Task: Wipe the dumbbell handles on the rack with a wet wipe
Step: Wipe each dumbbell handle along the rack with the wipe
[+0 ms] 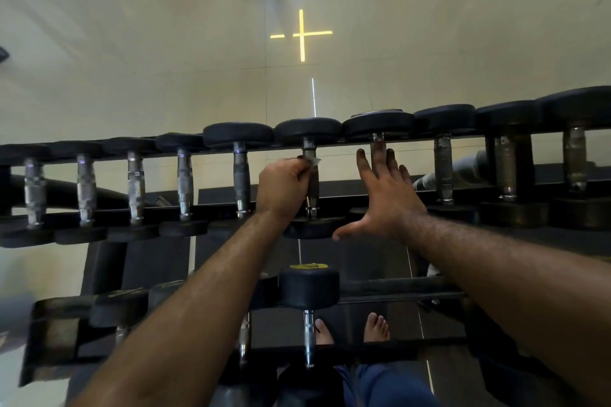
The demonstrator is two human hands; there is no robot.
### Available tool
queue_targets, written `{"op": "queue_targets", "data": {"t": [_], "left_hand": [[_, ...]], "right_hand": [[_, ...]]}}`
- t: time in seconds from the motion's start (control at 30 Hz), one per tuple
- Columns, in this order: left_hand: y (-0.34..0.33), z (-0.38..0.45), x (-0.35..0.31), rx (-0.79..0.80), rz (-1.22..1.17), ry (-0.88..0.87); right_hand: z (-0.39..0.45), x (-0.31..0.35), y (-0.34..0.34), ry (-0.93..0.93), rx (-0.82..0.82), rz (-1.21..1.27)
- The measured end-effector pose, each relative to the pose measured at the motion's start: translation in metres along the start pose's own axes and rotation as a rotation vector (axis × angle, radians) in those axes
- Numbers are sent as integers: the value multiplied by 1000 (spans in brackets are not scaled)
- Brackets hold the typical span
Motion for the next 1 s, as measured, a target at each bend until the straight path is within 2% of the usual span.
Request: {"op": "queue_targets", "data": {"t": [0.07,0.17,0.23,0.37,0.47,0.53,0.6,0.7,0.77,0.87,0.9,0.93,1.0], "left_hand": [[4,-5,2,174,119,-108],[14,-20,2,660,112,-224],[27,-14,1,831,106,-239],[29,21,5,721,183,-109],[2,2,-2,821,318,-61],[-5,-12,-3,824,313,-28],[3,-17,-6,782,220,-12],[24,-14,-36,783,-95,-78],[30,-3,-52,652,-173,-119],[23,17,-44,253,13,-158],[17,18,-41,186,129,-213],[8,15,-38,198,247,-285],[-13,5,-37,322,411,-452]], "right_hand": [[0,1,1,4,-1,8],[0,0,1,6,-4,12],[-1,0,0,7,-2,12],[-2,0,0,-8,-5,18],[-2,0,0,-11,-1,18],[-1,0,0,-9,-2,18],[0,-1,-1,-12,-5,20],[0,-1,-1,-6,-9,19],[0,-1,-1,-1,-5,22],[-1,-1,-1,-11,-16,12],[-1,-1,-1,-12,-18,9],[-2,0,-1,-11,-19,7],[-1,-1,-1,-7,-16,5]]}}
Point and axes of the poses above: each hand's wrist, its own z-axis towards the middle knuckle, its own y-axis out of the back of the hand, x = y × z, the point moved 5 cm from there along z, towards the middle knuckle, and after that the axes turned 6 degrees about -y, right-handed, at the moved point
